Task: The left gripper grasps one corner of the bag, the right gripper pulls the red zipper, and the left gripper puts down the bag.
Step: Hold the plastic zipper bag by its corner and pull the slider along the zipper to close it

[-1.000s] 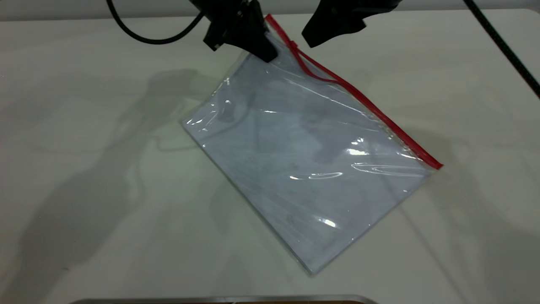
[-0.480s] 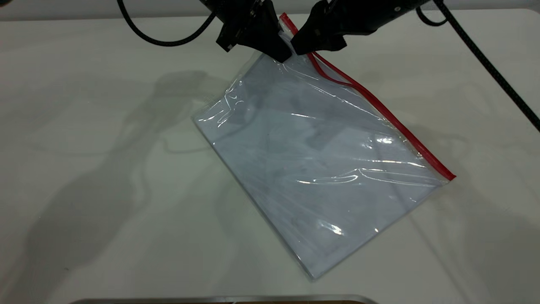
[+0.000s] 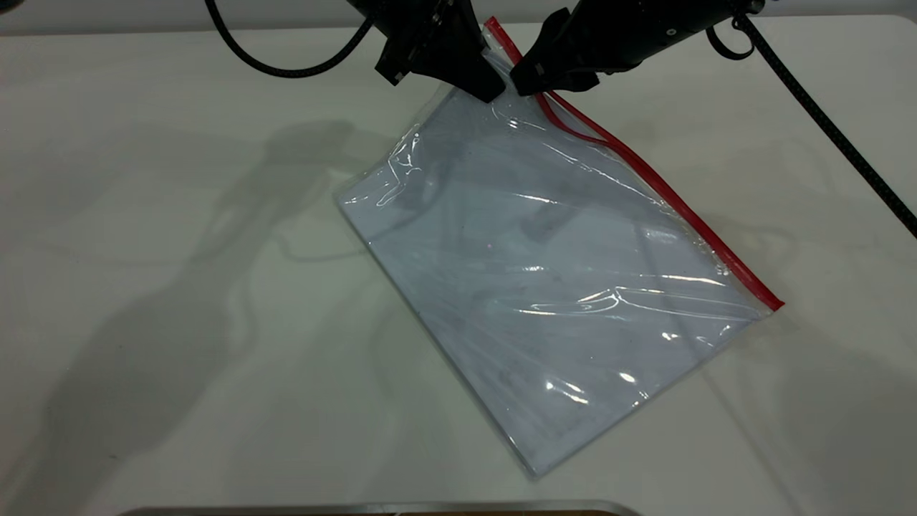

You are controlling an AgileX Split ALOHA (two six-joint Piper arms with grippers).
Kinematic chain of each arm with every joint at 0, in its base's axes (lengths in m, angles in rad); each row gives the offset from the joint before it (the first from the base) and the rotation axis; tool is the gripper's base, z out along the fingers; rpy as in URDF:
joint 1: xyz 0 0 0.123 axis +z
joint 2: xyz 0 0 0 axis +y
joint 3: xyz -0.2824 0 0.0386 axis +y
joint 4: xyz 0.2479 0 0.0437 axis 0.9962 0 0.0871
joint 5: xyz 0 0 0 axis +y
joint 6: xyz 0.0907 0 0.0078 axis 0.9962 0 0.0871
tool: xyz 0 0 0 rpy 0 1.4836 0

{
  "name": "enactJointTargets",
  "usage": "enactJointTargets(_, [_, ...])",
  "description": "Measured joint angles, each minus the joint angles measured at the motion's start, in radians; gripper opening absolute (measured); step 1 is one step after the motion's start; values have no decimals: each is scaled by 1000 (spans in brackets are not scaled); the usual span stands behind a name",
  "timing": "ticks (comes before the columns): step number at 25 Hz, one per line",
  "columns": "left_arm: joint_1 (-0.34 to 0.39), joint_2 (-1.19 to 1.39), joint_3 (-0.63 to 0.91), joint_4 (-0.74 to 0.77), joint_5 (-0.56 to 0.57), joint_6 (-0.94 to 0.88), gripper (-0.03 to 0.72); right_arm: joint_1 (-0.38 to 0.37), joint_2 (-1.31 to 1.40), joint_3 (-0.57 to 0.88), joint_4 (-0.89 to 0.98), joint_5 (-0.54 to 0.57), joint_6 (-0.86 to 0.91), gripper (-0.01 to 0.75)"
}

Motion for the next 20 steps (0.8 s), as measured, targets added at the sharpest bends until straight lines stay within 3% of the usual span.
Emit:
enactJointTargets(2, [0, 0, 0, -1, 0, -16, 53, 1, 0, 0, 0, -2, -1, 148])
enactJointTargets(6, [0, 0, 0, -1, -3, -70, 53, 1, 0, 0, -2, -8, 0, 61])
enactJointTargets(13, [0, 1, 0, -1, 0, -113, 53, 1, 0, -7, -67, -12, 91, 36])
enactJointTargets(20, [-8, 2, 0, -4, 0, -162, 53, -16, -4, -17, -298, 10, 347, 37])
